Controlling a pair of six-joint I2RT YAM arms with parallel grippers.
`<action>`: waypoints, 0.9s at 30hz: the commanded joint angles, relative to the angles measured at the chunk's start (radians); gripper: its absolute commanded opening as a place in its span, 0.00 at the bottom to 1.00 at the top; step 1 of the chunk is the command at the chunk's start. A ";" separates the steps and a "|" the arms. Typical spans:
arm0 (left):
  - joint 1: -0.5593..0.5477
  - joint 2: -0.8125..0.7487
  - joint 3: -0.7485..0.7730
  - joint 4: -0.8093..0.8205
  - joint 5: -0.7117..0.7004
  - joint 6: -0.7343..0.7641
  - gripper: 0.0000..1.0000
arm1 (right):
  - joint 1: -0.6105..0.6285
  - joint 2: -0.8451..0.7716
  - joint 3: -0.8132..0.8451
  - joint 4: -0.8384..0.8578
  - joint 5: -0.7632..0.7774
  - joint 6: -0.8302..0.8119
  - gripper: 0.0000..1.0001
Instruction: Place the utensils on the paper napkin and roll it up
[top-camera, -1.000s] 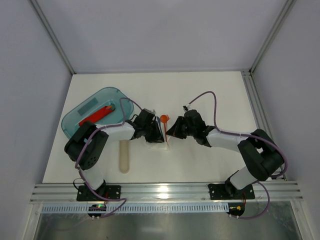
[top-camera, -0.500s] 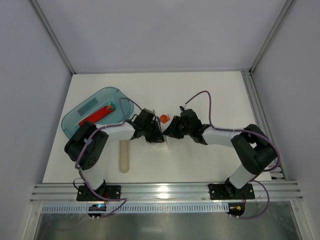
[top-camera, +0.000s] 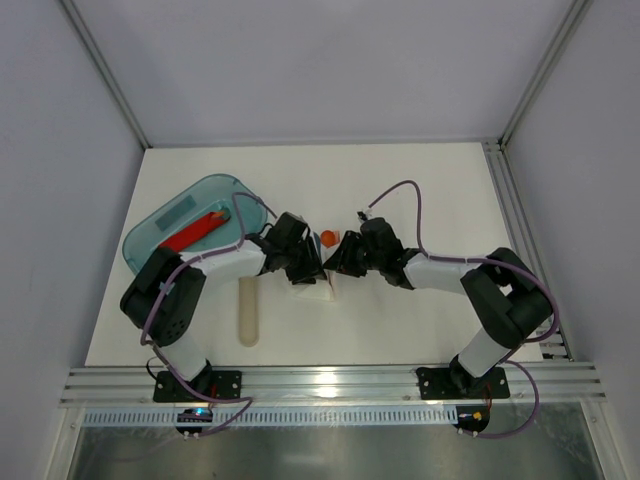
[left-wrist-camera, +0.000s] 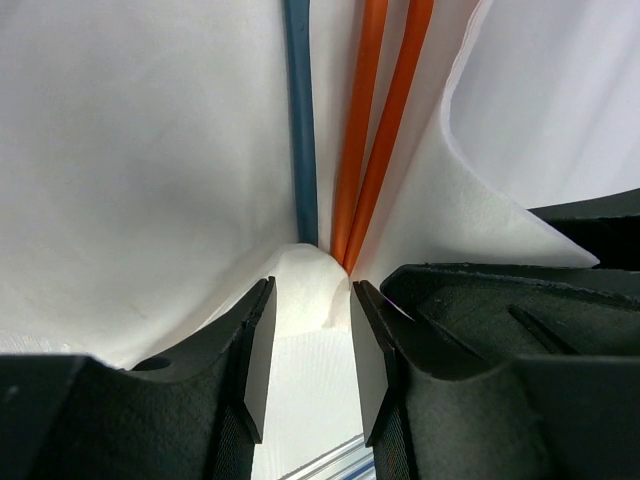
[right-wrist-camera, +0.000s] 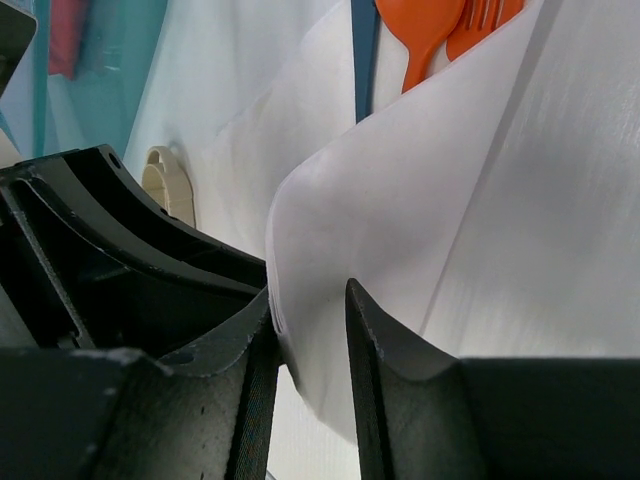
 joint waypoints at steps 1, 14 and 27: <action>0.013 -0.046 0.039 -0.028 -0.017 -0.021 0.40 | 0.009 -0.037 -0.004 0.046 -0.011 -0.016 0.34; 0.099 -0.088 0.041 -0.093 -0.045 0.022 0.41 | 0.058 -0.006 0.052 -0.019 0.029 -0.042 0.34; 0.131 -0.097 0.157 -0.117 -0.001 0.079 0.50 | 0.115 0.035 0.116 -0.079 0.068 -0.091 0.39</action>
